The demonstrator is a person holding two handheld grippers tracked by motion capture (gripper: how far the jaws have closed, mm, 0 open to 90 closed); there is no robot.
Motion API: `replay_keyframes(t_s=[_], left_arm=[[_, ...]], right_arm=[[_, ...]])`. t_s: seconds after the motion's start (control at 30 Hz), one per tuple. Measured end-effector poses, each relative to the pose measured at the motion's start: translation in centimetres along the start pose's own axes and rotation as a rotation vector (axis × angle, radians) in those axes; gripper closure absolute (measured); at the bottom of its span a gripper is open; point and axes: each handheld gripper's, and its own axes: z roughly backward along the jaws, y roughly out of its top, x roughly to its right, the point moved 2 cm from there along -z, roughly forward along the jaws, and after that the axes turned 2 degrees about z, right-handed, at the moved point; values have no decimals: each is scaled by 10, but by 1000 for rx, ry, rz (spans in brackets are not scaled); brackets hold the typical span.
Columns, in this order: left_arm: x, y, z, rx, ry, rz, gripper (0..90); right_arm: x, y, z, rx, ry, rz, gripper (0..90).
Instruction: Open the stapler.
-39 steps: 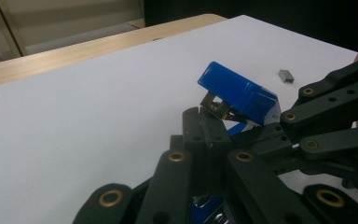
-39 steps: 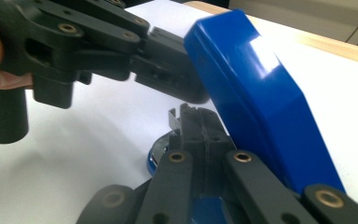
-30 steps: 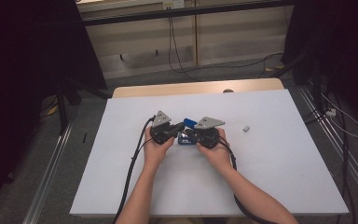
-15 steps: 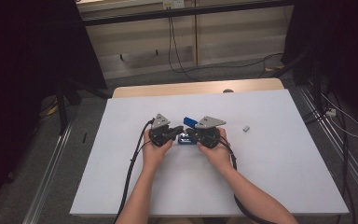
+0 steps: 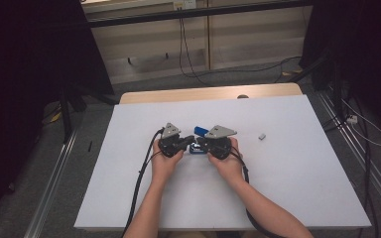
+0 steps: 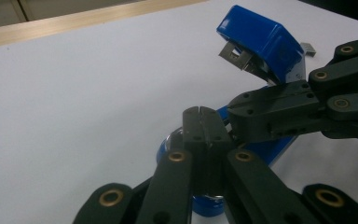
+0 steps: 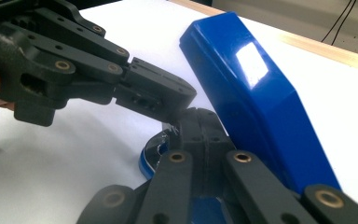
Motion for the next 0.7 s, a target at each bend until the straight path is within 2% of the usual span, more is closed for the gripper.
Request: replay_keyframes(t_s=[0.07,0.17,0.3,0.37,0.7], left_arm=[[0,-1,-1,-13,0,3,900],[-2,-3,-1,-6,-9,23,900],[-1,-3,-1,-3,-7,18,900],[-1,-3,-1,-2,-11,20,900],[2,-2,-1,-14,10,-21,900]], right_arm=[[-1,0,0,0,-12,-3,900],[0,2,1,13,-29,2,900],[4,4,5,22,-37,-10,900],[5,5,6,24,-50,5,900],[5,11,12,27,-79,9,900]])
